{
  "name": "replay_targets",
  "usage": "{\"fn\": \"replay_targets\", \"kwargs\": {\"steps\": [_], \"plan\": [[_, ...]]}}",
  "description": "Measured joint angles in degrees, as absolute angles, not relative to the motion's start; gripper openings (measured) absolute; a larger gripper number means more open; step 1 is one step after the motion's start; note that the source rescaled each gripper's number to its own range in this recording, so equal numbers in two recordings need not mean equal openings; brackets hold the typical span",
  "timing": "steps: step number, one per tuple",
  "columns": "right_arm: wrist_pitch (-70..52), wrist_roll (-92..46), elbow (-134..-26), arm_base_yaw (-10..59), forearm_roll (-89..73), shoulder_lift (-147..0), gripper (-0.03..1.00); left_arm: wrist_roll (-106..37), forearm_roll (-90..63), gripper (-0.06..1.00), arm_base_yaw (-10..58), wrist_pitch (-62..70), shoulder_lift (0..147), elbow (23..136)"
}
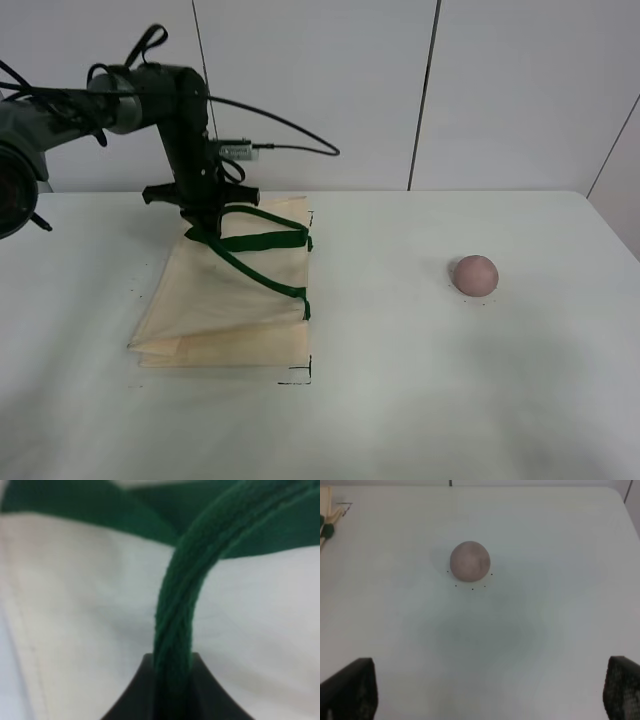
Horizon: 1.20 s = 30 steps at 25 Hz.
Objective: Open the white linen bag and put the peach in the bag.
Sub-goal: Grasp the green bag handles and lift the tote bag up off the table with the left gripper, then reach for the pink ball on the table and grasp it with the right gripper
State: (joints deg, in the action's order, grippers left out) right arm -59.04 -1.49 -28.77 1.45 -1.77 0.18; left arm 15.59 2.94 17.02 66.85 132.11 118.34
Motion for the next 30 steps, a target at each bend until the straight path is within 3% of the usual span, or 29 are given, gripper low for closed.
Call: {"fn": "replay_targets", "kwargs": {"steps": [5,21,25,30], "plan": [[-59.0,-1.5,-28.8,1.5,-1.8,0.2,1.00,14.1,0.0,0.00,17.0,67.0,127.5,124.4],[-59.0,-1.5,-28.8,1.5,-1.7,-0.2,1.00,7.2,1.1,0.00,17.0,67.2,111.1,124.9],[-56.5,-1.5,-30.9,1.5,-1.8,-9.2,1.00,7.0,1.2,0.00,17.0,67.2,109.7,124.9],[-49.4,-1.5,-38.0,1.5,-2.0,-33.6,1.00,6.9,1.3,0.00,17.0,67.2,108.7,124.9]]}}
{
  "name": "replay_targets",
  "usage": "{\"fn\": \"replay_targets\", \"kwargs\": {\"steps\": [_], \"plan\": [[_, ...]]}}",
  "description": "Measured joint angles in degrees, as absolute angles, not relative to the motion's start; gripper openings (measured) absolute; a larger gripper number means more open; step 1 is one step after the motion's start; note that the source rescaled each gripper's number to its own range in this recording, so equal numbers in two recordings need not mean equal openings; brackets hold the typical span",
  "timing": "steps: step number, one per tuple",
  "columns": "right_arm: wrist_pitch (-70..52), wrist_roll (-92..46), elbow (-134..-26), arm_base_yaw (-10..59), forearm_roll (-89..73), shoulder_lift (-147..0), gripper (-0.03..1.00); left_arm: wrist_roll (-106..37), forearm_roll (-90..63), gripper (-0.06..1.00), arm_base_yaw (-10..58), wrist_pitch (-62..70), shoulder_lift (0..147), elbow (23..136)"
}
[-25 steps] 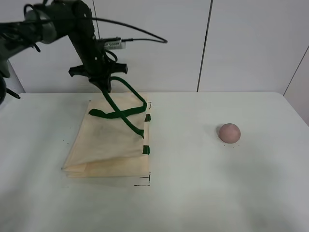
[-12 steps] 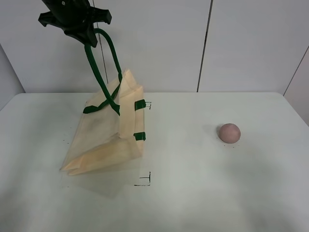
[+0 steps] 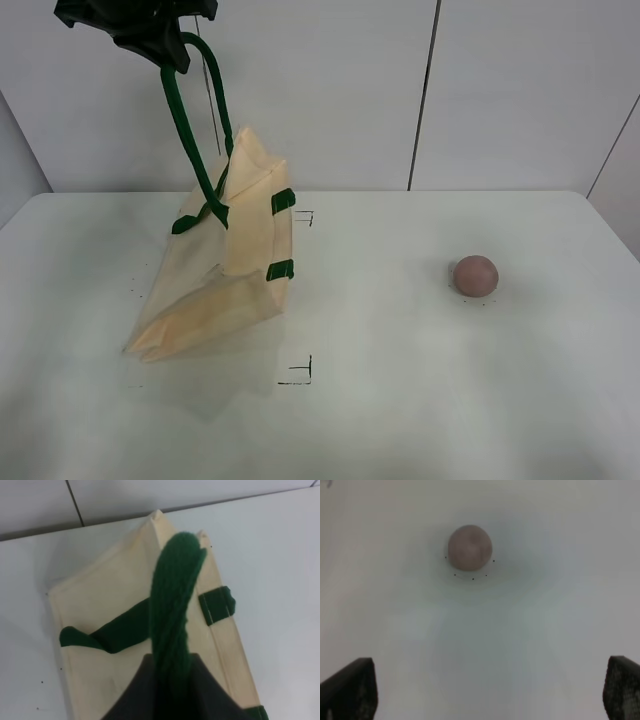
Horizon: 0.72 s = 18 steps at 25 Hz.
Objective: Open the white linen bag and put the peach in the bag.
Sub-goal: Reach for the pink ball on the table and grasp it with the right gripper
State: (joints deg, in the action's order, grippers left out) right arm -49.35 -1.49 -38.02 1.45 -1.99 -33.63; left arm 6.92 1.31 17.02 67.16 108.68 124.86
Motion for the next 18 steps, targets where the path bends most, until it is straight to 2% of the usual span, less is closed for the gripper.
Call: {"fn": "replay_targets", "kwargs": {"steps": [10,14,18], "plan": [[-42.9,-6.7,-64.9,1.5,-3.7,-86.8,1.00,6.9,0.7,0.00,17.0,67.2,108.7,124.8],[-44.6,-8.4,-75.0,3.0,-4.9,-100.9,1.00,6.9,0.7,0.00,17.0,67.2,108.7,124.8],[-45.2,-8.6,-79.6,5.4,-4.8,-109.9,1.00,6.9,0.7,0.00,17.0,67.2,108.7,124.8]]}}
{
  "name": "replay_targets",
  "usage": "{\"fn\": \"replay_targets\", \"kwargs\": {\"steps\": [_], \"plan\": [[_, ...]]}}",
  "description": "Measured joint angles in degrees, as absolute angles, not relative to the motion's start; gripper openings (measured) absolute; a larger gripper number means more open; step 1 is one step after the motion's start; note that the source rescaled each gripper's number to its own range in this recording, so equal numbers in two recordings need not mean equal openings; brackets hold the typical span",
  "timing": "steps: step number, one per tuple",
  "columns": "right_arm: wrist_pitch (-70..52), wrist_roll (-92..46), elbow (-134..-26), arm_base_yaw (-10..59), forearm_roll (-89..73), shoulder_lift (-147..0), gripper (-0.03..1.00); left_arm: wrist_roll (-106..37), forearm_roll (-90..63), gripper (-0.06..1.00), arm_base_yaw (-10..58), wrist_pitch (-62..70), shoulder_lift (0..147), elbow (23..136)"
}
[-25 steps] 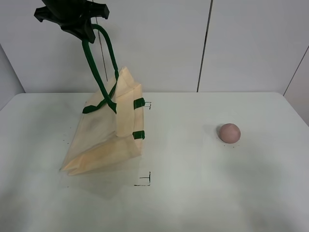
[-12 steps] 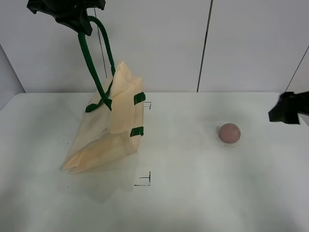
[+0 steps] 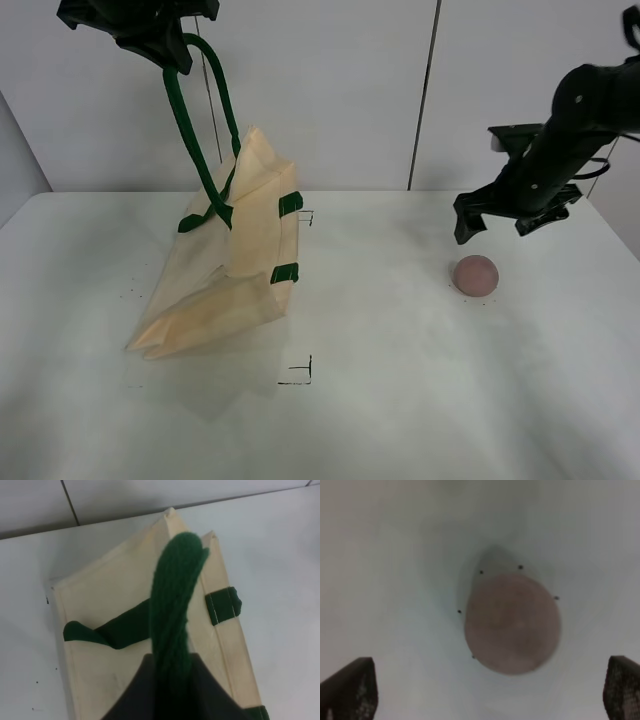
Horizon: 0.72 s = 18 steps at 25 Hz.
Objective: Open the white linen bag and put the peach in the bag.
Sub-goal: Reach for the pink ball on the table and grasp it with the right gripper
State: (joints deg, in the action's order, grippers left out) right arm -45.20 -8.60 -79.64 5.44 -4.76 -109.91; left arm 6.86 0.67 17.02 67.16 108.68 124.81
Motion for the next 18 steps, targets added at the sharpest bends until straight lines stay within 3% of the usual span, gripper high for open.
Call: {"fn": "replay_targets", "kwargs": {"steps": [8,18], "plan": [[-40.0,-6.5,-80.8,5.8,-4.0,-120.3,1.00,6.8,0.7,0.00,17.0,67.2,108.7,124.8],[-36.8,-2.6,-80.8,5.8,-1.5,-123.1,1.00,6.8,0.7,0.00,17.0,67.2,108.7,124.8]]}}
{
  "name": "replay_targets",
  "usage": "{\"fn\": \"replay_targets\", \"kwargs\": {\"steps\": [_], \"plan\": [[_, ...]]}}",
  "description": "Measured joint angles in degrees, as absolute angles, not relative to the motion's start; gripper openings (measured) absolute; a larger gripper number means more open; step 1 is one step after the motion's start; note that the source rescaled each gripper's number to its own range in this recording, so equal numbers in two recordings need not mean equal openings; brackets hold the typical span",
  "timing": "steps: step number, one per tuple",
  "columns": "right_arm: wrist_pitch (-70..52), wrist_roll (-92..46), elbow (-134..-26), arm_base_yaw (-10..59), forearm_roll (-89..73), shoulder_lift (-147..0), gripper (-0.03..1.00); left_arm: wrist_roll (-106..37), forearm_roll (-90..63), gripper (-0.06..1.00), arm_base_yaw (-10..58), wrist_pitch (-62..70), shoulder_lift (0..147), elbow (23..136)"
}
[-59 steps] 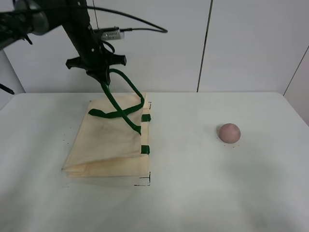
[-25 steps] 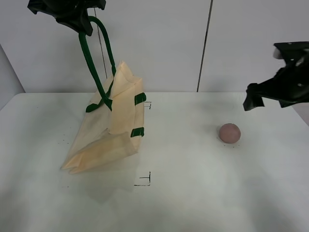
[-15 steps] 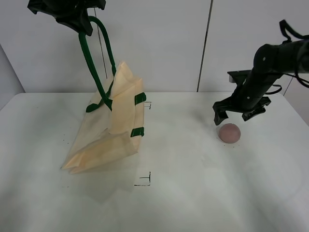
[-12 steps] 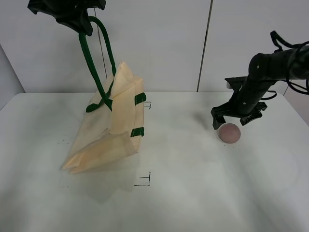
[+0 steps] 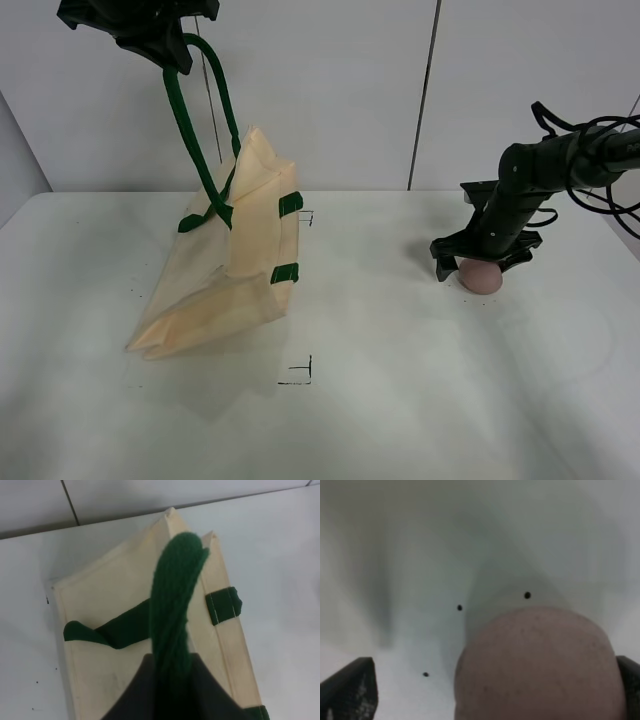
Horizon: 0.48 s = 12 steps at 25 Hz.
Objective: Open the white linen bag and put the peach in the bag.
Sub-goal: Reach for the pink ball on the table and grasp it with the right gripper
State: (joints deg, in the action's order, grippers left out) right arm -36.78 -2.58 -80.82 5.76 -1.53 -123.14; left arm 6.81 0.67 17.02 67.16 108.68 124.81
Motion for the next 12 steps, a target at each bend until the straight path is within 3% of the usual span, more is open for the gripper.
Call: {"fn": "replay_targets", "kwargs": {"steps": [4,7,10,12], "plan": [[-37.7,1.5,-80.8,5.2,0.6,-123.1,0.99,6.8,0.7,0.00,17.0,67.2,108.7,124.8],[-38.1,2.6,-80.8,4.5,1.2,-123.1,0.88,6.8,0.7,0.00,17.0,67.2,108.7,124.8],[-38.3,2.8,-80.8,4.4,1.2,-123.1,0.71,6.8,0.6,0.00,17.0,67.2,108.7,124.8],[-38.3,2.8,-80.8,4.4,1.2,-123.1,0.48,6.8,0.6,0.00,17.0,67.2,108.7,124.8]]}}
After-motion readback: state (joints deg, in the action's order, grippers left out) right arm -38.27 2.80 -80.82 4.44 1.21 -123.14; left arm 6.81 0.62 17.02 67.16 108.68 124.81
